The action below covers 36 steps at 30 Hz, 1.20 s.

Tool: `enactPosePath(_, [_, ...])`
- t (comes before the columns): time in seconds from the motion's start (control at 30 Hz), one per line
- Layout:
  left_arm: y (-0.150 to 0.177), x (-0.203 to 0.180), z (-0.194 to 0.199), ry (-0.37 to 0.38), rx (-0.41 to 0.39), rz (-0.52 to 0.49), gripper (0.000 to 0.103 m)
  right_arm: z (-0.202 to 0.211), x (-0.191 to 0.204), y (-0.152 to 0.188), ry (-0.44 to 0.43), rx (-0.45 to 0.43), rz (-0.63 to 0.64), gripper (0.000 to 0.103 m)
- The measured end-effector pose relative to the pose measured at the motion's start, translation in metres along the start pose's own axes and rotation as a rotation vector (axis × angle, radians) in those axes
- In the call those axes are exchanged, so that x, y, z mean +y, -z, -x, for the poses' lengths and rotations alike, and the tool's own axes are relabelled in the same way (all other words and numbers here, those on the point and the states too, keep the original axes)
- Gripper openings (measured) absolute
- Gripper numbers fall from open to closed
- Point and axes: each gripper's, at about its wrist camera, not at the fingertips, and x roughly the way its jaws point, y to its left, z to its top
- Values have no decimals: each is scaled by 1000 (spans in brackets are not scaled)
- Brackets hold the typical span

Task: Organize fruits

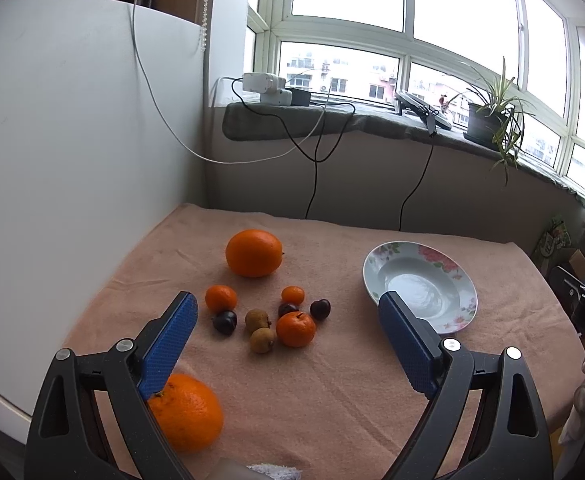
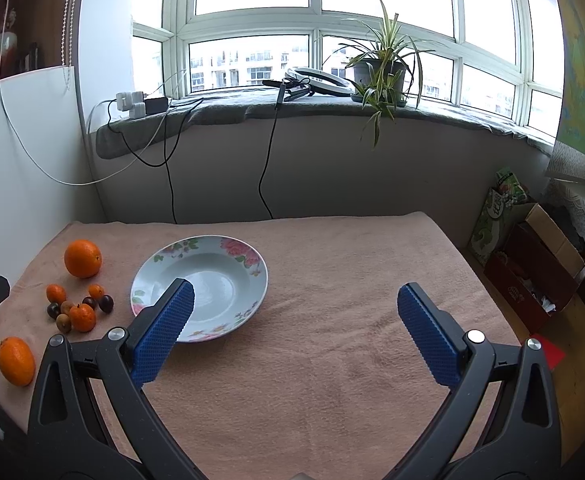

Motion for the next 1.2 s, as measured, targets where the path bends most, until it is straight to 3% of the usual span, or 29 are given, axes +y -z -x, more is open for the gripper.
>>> enactPosePath(0.7, [7, 23, 1, -28, 20, 37, 92, -6, 24, 0, -36, 18, 54, 103])
enactPosePath(1.2, [31, 71, 10, -82, 67, 106, 92, -35, 82, 5, -262, 109, 144, 103])
